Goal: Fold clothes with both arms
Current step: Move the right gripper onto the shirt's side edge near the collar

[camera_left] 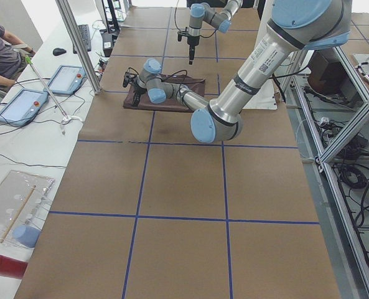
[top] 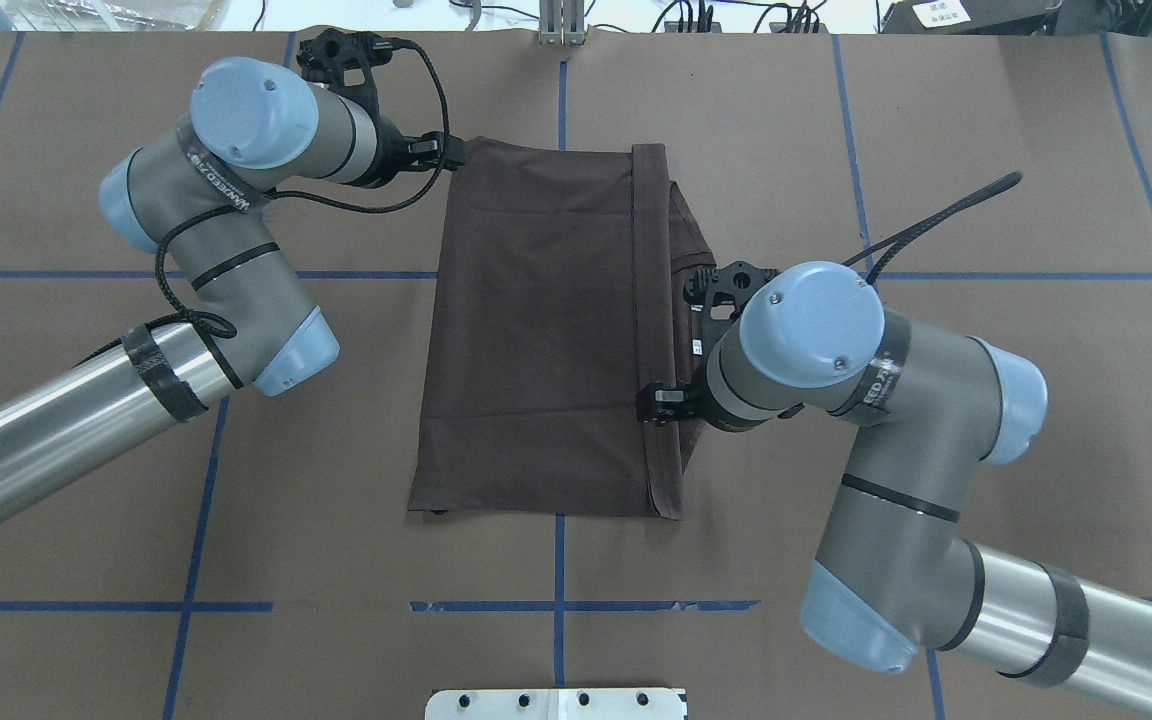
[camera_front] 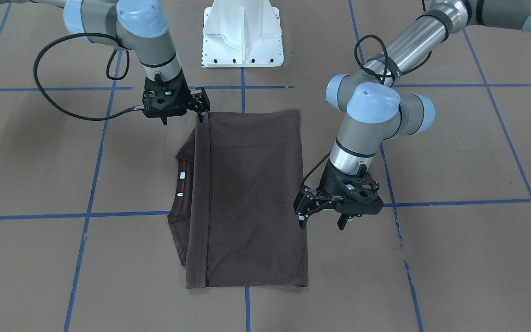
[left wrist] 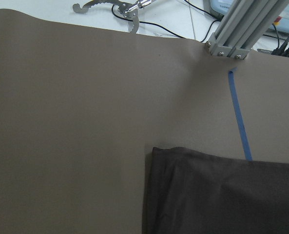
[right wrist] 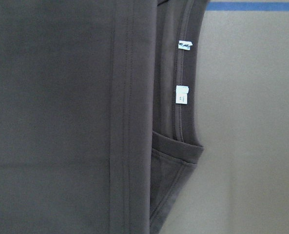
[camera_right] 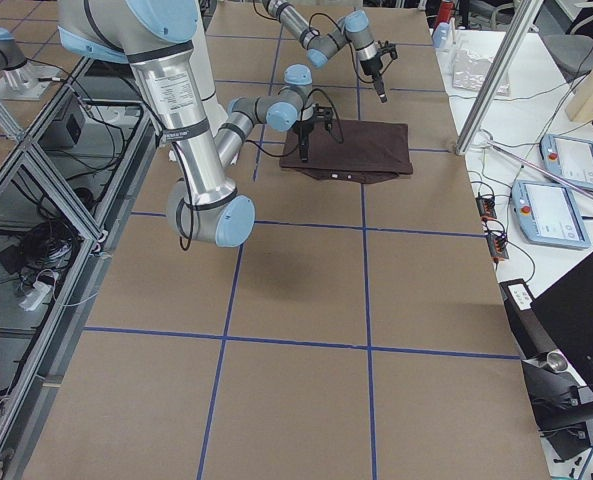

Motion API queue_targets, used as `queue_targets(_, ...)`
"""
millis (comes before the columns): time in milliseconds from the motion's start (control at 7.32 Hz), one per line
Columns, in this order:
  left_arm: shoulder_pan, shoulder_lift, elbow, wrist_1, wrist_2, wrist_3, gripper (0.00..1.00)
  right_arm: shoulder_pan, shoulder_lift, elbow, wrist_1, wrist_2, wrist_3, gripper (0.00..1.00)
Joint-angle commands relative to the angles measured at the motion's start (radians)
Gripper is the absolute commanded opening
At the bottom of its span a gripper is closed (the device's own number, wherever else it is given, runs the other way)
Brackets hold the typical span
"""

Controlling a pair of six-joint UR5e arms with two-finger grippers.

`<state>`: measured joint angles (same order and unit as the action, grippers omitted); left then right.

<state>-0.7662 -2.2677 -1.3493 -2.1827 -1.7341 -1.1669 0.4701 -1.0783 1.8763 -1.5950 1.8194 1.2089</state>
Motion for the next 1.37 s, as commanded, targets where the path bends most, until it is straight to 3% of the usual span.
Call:
queue_targets(0, 0.013, 0.017, -0.033, 0.009, -0.002, -0.01, 1.0, -0.06, 0.087, -0.086, -0.09, -0.04, 0.001, 1.0)
queue_targets(273, 0.021, 0.022, -0.031, 0.003, -0.001, -0.01, 1.0, -0.076, 0.121, -0.158, -0.1, -0.038, 0.001, 1.0)
queue_targets(1229, 0.021, 0.022, -0.033, -0.005, -0.001, -0.011, 1.0, -0.094, 0.109, -0.192, -0.18, -0.034, -0.003, 1.0)
